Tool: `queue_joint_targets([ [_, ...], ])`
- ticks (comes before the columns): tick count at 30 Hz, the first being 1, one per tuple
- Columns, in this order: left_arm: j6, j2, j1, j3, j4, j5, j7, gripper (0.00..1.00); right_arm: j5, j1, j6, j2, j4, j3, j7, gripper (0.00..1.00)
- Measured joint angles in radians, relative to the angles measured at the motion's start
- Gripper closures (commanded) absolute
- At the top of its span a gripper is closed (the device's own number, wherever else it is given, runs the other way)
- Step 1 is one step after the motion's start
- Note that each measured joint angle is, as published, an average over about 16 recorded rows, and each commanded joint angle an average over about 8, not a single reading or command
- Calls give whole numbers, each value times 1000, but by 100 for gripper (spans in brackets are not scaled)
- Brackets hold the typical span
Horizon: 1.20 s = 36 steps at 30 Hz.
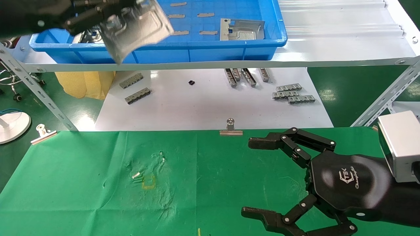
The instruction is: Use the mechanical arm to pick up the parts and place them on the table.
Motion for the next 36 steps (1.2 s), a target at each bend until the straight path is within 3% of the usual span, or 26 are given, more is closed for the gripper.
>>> queue_joint_targets([
  [11,56,-88,99,79,-145,-9,41,100,0,0,0,0,0,0,0,0],
  [22,52,-157,207,231,-309,-90,115,100,0,0,0,0,0,0,0,0],
  [29,37,-133,254,338,-314,-93,261,100,0,0,0,0,0,0,0,0],
  [36,18,-61,283,402,-214,-68,416,100,0,0,0,0,0,0,0,0],
])
